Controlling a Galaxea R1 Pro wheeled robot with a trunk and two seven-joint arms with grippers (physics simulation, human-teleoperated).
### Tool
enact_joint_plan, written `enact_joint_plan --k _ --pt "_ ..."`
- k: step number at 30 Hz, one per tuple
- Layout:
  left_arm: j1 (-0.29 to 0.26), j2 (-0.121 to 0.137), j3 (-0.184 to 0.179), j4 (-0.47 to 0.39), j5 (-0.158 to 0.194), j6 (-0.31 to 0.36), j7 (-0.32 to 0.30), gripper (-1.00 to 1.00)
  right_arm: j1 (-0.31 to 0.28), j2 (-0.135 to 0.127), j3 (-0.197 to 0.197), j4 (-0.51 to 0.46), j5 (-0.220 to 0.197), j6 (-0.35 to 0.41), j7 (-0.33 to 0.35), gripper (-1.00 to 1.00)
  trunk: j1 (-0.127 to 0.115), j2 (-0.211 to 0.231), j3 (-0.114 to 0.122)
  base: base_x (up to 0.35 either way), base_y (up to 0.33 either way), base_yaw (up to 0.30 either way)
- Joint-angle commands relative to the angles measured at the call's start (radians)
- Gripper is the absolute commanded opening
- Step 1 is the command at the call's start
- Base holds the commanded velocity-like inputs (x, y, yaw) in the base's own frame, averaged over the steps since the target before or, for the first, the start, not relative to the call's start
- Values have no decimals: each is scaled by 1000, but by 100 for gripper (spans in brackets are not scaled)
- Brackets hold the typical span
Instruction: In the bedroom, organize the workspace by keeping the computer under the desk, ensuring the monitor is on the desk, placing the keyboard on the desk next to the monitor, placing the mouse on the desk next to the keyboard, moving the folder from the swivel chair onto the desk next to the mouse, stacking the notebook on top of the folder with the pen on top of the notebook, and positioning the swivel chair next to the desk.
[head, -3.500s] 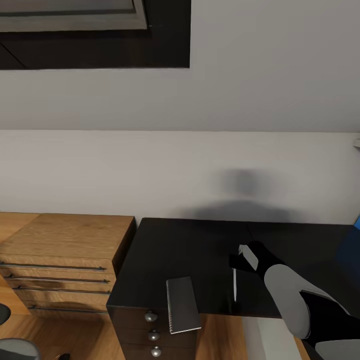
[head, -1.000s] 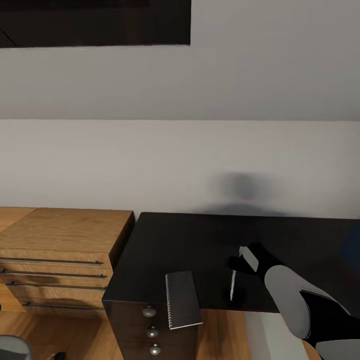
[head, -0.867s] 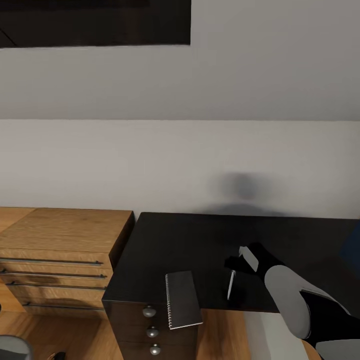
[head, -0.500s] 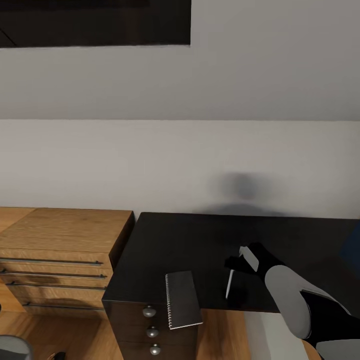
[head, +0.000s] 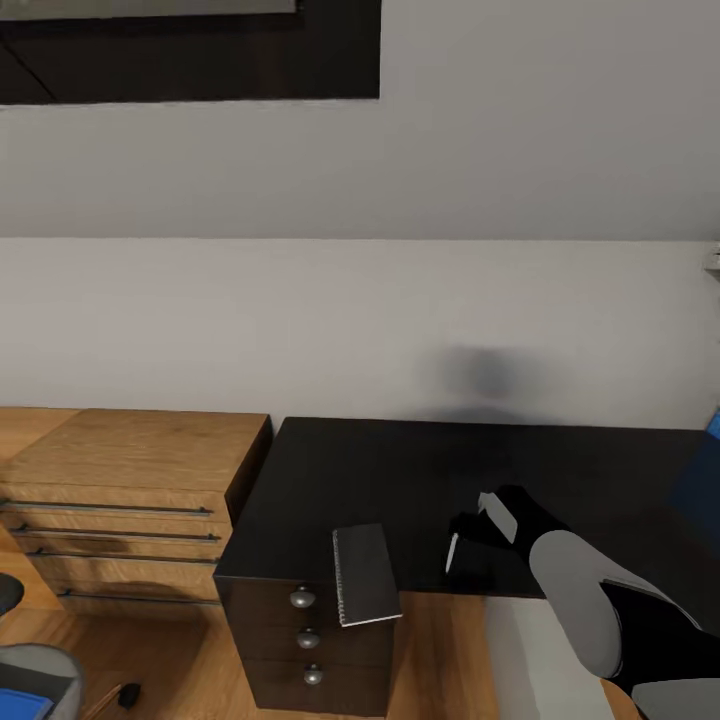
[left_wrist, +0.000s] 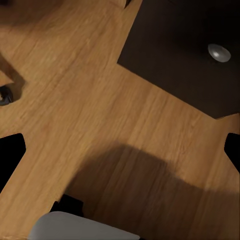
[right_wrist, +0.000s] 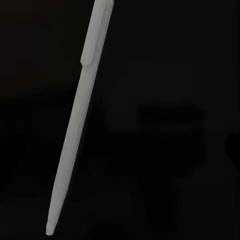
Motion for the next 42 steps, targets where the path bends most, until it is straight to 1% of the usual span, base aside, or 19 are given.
enact_joint_plan --k 1,15,21,25,26,31,34,36,39,42 --pt "-1 1 -8 1 11 -4 -3 100 -1 1 -5 -1 -2 4 -4 100 -1 -1 -1 -298 0 0" --pt "-1 1 -8 1 11 -4 -3 100 -1 6 -4 5 -3 -4 9 100 -1 -1 -1 -317 0 0" --pt "-1 1 -8 2 11 -4 -3 100 -1 8 -4 19 -3 -44 10 100 -1 -1 -1 -323 0 0" --pt "-1 2 -7 2 11 -4 -3 100 -1 10 -4 52 -2 -115 10 100 -1 -1 -1 -323 0 0" --pt "-1 2 -7 2 11 -4 -3 100 -1 13 -3 80 0 -166 10 100 -1 -1 -1 -312 0 0" --pt "-1 2 -7 1 10 -4 -4 100 -1 30 -2 168 6 -316 5 100 -1 -1 -1 -213 0 0" --pt "-1 2 -8 1 9 -4 -4 100 9 40 -1 203 11 -401 3 100 -1 -1 -1 -88 0 0" --pt "-1 2 -7 1 9 -3 -4 100 31 45 -1 214 14 -445 2 100 -1 -1 -1 -50 0 0" --pt "-1 3 -7 2 10 -3 -4 100 80 48 0 224 22 -492 1 100 -1 -1 -1 -29 0 0" --pt "-1 4 -5 2 10 -3 -4 100 132 52 1 230 41 -541 1 100 -1 -1 -1 -15 0 0"
